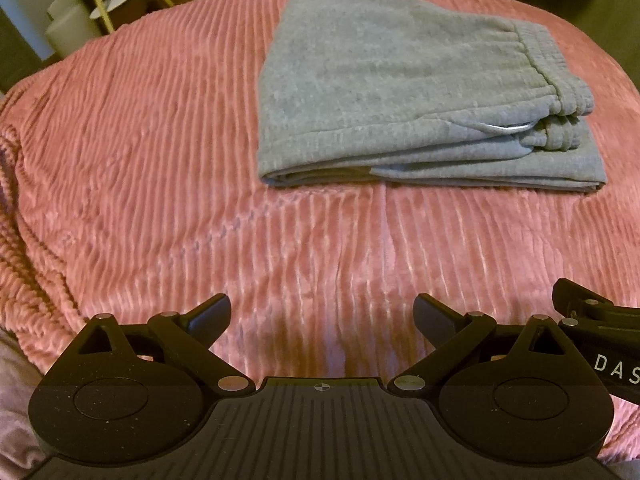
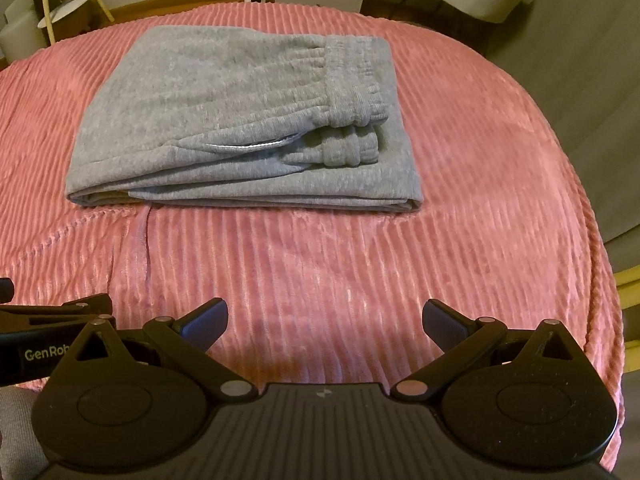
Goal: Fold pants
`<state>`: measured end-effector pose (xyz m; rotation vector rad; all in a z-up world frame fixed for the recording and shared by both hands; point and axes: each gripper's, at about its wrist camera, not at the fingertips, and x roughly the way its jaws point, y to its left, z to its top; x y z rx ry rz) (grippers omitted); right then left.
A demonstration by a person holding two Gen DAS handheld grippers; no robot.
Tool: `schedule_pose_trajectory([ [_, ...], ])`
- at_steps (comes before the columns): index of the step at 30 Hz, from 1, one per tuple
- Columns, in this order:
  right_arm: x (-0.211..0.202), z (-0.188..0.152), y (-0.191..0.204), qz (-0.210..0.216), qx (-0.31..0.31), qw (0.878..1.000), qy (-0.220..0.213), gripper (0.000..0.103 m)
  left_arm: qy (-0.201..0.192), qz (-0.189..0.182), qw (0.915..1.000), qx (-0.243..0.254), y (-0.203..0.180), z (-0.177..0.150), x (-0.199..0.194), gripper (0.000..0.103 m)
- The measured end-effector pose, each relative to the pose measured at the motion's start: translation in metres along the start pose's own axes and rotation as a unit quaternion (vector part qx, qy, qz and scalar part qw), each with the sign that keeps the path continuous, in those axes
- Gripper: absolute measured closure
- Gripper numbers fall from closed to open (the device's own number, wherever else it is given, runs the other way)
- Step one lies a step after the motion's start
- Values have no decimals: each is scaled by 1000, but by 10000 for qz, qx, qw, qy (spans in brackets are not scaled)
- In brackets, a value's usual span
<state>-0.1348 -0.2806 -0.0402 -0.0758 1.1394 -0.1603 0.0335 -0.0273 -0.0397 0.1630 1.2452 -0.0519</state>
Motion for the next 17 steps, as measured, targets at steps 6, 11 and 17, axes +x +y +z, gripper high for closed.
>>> schedule_pose_trajectory([
  [6,0,0,-2,-26,9,10000,11,0,22,-42,10000,47,-2,1,1,3],
  [11,-2,-1,-5,-6,37,10000,-47,0,-89,-106,9999,55,-2,-2,-2,3],
  [17,-3,-5,-9,78,88,9999,-100,0,-179,-249,9995,47,-1,-5,-3,3],
])
